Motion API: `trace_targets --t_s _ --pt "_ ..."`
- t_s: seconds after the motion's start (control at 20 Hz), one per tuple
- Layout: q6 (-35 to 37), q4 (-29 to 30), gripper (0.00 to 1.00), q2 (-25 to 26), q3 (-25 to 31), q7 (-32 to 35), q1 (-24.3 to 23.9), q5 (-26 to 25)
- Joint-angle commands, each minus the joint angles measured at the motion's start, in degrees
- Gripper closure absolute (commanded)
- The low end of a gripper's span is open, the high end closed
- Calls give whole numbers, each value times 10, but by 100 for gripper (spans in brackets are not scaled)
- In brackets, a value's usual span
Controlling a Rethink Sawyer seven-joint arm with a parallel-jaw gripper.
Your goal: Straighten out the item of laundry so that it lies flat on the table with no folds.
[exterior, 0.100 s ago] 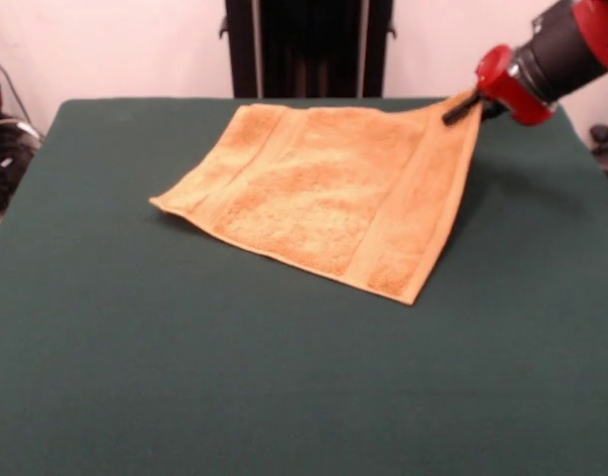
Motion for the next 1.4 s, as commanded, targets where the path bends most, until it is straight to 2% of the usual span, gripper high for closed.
trace_targets --t_s 0.05,0.6,0.95,1.15,1.25,1.4 --pt "-30 29 0 12 55 179 14 55" --pt "-27 53 0 -45 82 123 -30 102" --pt "8 81 0 -138 88 50 -81 111" --pt "43 75 0 -172 65 -6 -115 67" --pt "52 57 0 -177 65 -67 -157 35" --pt "58 29 0 -174 68 -107 -204 5"
